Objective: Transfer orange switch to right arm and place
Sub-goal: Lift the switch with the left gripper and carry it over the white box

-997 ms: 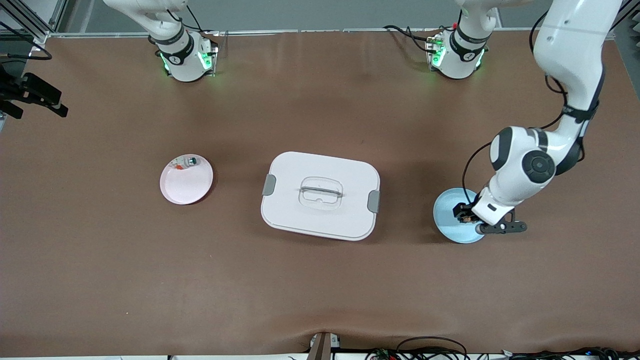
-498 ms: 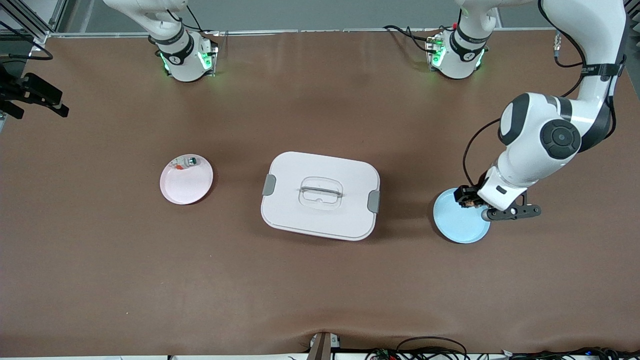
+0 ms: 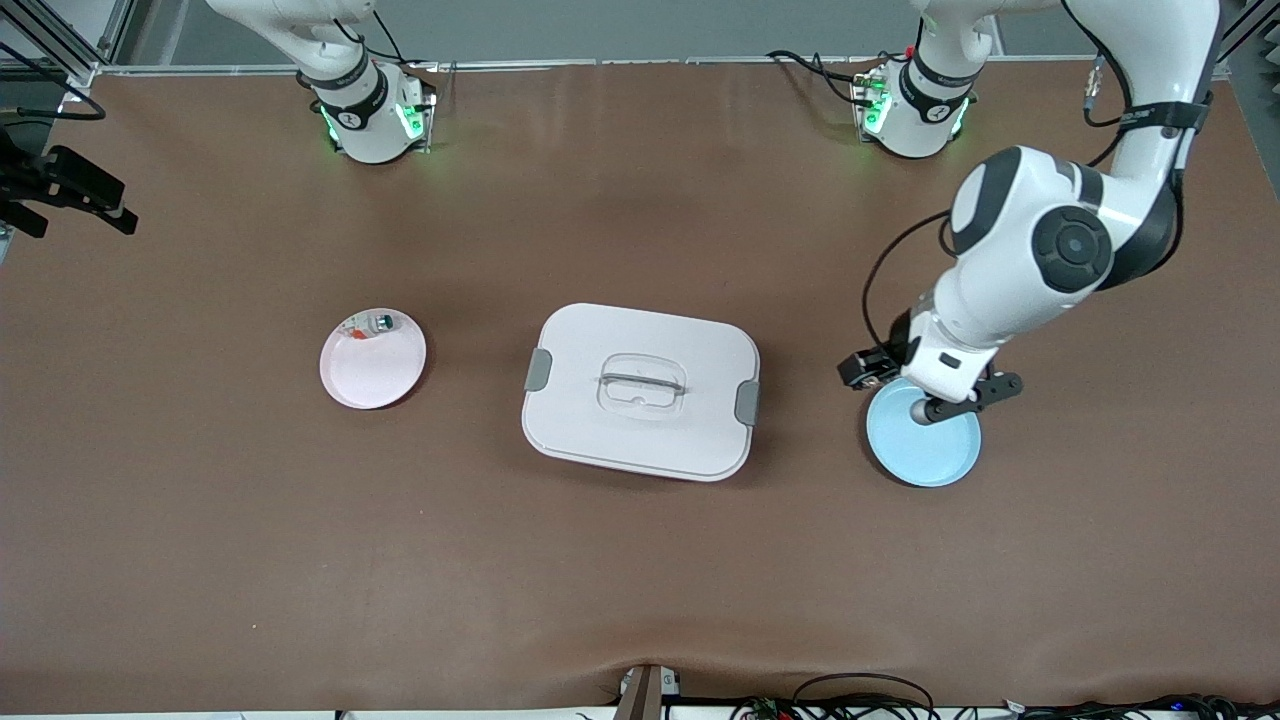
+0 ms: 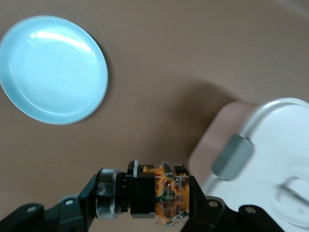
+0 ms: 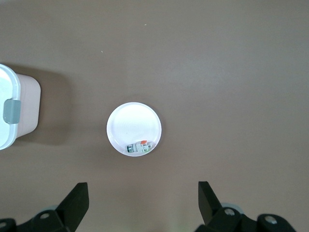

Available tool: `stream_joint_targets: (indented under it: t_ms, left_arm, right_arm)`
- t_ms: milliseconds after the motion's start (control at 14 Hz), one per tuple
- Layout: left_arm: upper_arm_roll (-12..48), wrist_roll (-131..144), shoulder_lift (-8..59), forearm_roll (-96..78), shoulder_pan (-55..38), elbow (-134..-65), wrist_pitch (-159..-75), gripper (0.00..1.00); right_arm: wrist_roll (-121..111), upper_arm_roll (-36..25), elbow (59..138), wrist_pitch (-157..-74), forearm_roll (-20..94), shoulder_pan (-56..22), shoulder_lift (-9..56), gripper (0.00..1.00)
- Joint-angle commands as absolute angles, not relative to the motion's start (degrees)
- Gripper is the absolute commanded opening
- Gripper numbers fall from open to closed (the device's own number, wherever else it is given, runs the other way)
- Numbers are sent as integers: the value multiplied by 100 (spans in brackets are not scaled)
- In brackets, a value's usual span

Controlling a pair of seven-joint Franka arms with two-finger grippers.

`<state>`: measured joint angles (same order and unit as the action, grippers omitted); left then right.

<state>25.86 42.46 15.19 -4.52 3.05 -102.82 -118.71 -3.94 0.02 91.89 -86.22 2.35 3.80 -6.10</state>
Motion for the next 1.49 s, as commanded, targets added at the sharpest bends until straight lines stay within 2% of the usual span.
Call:
stream_joint_targets:
  t_ms: [0, 356, 1068, 1424]
  left_arm:
    - [2873, 5007, 1608, -825, 299, -9941, -11707, 0]
    - [3260, 6448, 1748, -1546, 54, -9441, -11716, 0]
    - [3252, 9542, 2662, -1802, -1317, -7877, -11804, 0]
    - [3234, 10686, 2777, -1811, -1704, -7778, -12330, 0]
  right_arm:
    - [-387, 61, 9202, -8657, 325, 554, -659, 100]
    - [-404, 88, 9141, -8657, 334, 536, -642, 100]
    - [-466, 97, 8956, -8500, 334, 501, -624, 100]
    - [-458, 106, 9052, -8235, 648, 457, -501, 100]
